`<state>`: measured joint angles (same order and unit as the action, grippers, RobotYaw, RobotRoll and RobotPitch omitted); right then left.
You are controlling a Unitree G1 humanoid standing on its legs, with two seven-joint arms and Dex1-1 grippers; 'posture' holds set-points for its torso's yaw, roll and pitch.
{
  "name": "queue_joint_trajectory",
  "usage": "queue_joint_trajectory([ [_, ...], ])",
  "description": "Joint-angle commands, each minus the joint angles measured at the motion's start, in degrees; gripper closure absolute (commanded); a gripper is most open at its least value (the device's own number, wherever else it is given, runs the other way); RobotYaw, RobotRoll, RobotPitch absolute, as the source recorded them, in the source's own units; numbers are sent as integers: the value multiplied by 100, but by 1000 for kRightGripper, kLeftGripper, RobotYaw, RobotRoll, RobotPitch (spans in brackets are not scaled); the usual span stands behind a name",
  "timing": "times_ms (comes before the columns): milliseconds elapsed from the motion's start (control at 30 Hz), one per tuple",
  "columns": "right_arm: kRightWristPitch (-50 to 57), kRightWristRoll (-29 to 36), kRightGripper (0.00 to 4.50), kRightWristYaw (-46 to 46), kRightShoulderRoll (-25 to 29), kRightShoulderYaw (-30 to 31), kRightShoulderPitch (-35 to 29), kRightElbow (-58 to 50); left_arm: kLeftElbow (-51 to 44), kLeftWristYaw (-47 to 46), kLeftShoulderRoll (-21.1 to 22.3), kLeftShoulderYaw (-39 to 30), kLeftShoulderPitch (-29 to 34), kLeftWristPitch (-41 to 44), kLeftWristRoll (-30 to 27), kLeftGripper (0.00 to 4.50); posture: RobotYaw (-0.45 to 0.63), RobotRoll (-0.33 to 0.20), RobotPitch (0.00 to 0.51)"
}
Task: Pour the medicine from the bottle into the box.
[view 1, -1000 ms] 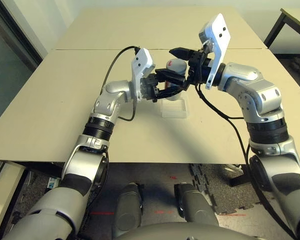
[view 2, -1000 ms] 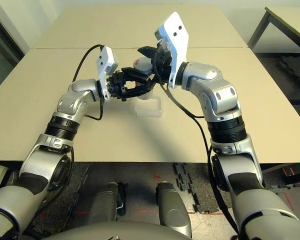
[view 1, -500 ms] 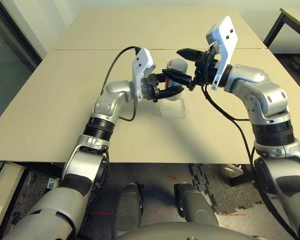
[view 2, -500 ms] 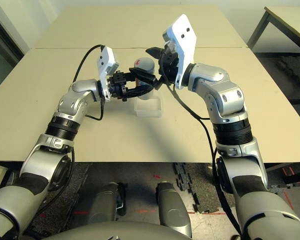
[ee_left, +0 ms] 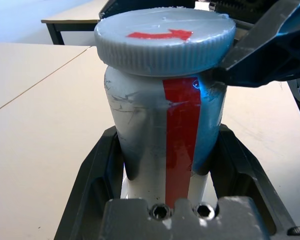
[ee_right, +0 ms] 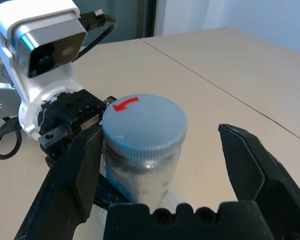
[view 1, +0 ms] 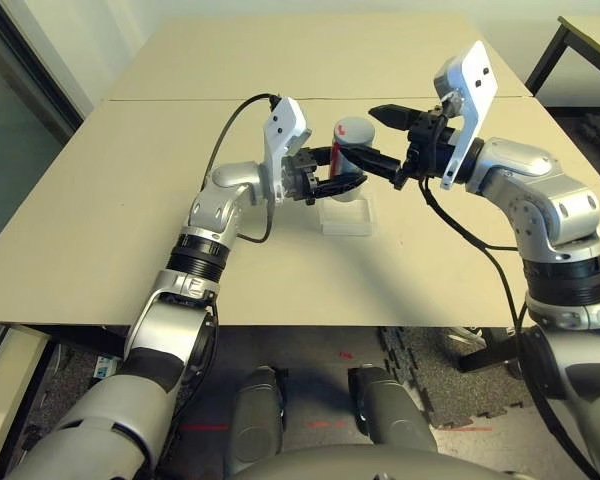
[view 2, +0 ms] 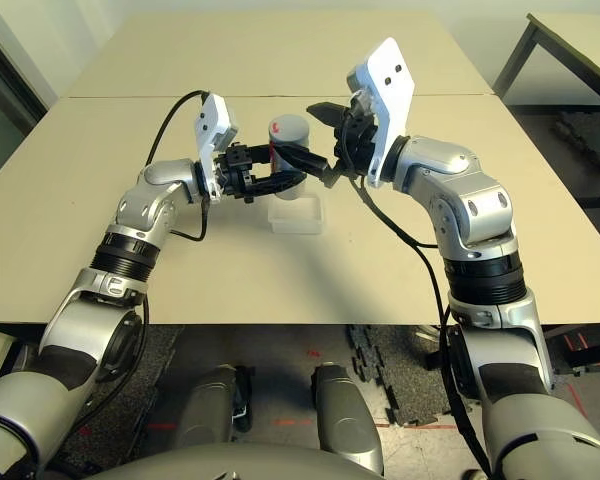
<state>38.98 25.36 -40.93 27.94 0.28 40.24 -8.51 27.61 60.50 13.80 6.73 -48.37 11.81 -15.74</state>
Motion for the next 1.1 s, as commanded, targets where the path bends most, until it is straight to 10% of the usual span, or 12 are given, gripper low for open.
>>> queue_joint_trajectory([
  [33,154,67,0,203,175,-389,-178,-72,16,60,43,-32,78,-81,12,1860,-233,0,89],
  [533,666,538,0,-130,845,-618,-880,-601,245,72,65,-72,-1,-211,48,1860,-236,0,94],
  [1100,937,629,0,153,164,-45,166,-315,358,115,-20,-50,-65,-303,67,1860,-228,0,91],
])
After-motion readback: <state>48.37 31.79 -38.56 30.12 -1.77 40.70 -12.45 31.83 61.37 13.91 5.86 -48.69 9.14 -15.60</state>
